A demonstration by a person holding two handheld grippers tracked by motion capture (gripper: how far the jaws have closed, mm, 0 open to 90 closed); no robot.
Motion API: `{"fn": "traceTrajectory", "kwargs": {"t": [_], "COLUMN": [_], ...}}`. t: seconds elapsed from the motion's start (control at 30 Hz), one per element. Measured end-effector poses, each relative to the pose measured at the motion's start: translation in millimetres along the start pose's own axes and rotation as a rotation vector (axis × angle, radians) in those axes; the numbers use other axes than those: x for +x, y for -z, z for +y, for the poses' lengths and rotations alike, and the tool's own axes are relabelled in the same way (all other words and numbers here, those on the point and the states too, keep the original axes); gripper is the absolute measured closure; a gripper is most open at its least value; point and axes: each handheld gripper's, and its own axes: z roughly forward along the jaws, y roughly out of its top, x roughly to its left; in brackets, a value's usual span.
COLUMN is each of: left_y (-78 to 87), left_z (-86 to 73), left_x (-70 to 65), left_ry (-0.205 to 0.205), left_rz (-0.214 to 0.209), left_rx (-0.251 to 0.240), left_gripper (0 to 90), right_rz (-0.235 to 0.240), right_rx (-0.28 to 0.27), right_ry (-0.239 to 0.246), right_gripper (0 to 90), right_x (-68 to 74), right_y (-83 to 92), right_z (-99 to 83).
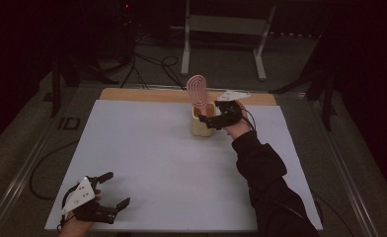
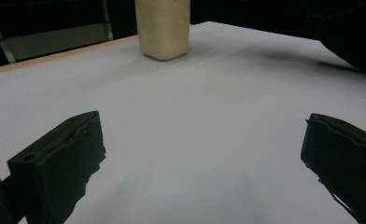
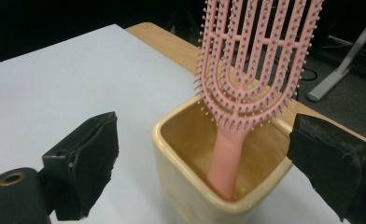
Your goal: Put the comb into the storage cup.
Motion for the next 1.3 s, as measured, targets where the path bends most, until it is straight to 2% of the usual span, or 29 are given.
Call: {"fn": "traceTrajectory", "kwargs": {"t": [0.2, 0.33, 0.57, 0.8, 1.3], "left_y": [0.3, 0.1, 0.3, 0.1, 0.7], "left_z": [0.0, -0.2, 0.0, -0.1, 0.5], "left_x": [0.1, 0.2, 0.1, 0.3, -0.4], "left_ry": [-0.001, -0.003, -0.002, -0.002, -0.004], "left_rz": [0.003, 0.004, 0.006, 0.005, 0.003], "left_rx": [0.001, 0.008, 0.005, 0.006, 0.002], "left_gripper": [0.0, 0.0, 0.0, 0.0, 0.0], "right_rz": [0.004, 0.015, -0.002, 0.012, 0.070], "right_rx": [0.003, -0.004, -0.003, 0.014, 0.041], "right_ry": [-0.003, -0.021, -0.022, -0.012, -0.053], "right_gripper": [8.5, 8.5, 8.5, 8.4, 8.5], "right_x": [0.9, -1.0, -3.0, 0.0, 14.2], "right_y": [9.8, 18.5, 33.7, 42.1, 53.2], "right_z": [-5.8, -10.6, -20.7, -38.6, -80.8]}}
